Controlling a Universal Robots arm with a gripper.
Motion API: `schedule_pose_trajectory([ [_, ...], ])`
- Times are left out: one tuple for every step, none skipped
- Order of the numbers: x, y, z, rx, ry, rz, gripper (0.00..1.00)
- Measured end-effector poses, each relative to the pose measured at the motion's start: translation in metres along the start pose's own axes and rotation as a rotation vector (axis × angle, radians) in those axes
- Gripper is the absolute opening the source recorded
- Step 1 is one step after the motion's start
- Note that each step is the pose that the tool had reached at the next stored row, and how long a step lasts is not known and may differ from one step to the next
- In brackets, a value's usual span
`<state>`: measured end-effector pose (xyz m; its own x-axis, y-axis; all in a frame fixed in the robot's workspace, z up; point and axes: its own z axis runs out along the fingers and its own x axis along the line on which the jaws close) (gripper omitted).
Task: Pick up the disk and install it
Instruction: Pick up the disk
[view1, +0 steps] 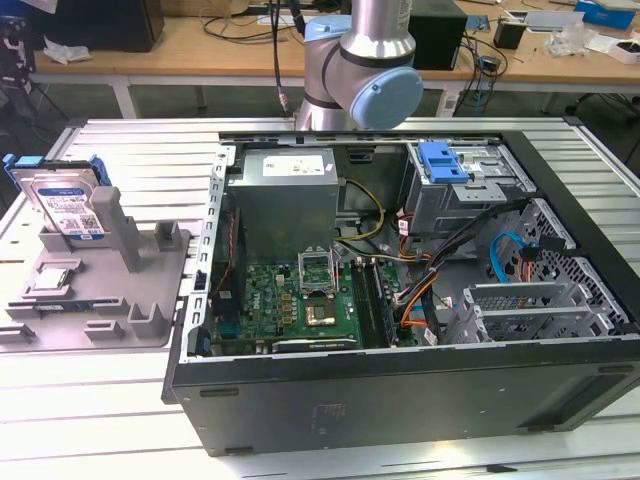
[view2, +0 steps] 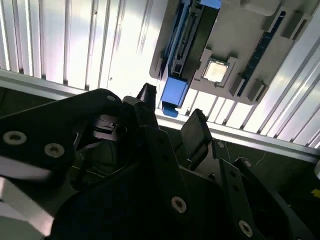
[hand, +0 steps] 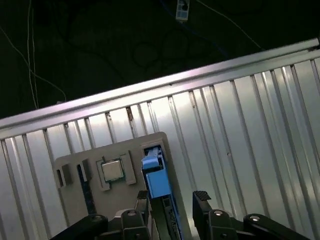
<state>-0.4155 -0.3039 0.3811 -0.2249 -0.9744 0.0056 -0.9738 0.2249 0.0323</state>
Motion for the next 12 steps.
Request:
schedule_pose_trajectory([
  [-0.0001, 0.0001, 0.0003, 0.0004, 0.0022, -0.033, 0.48],
  [0.0, 0.0, 0.0005, 0.0006, 0.0038, -0.059, 0.48],
  [0.0, 0.0001, 0.0006, 0.0008, 0.0047, -0.074, 0.48],
  [0.0, 0.0001, 0.0008, 0.0011, 0.0062, -0.101, 0.48],
  [0.0, 0.0001, 0.001, 0.0014, 0.0073, -0.123, 0.48],
  [0.0, 0.0001, 0.0011, 0.0019, 0.0102, -0.174, 0.48],
  [0.0, 0.0001, 0.0012, 0.0023, 0.0125, -0.201, 0.48],
  [0.0, 0.0001, 0.0012, 0.0025, 0.0131, -0.208, 0.48],
  [0.0, 0.0001, 0.0012, 0.0026, 0.0135, -0.21, 0.48],
  [0.0, 0.0001, 0.0012, 0.0026, 0.0137, -0.212, 0.48],
  [0.0, 0.0001, 0.0012, 0.0026, 0.0136, -0.212, 0.48],
  [0.0, 0.0001, 0.0012, 0.0025, 0.0137, -0.212, 0.48],
])
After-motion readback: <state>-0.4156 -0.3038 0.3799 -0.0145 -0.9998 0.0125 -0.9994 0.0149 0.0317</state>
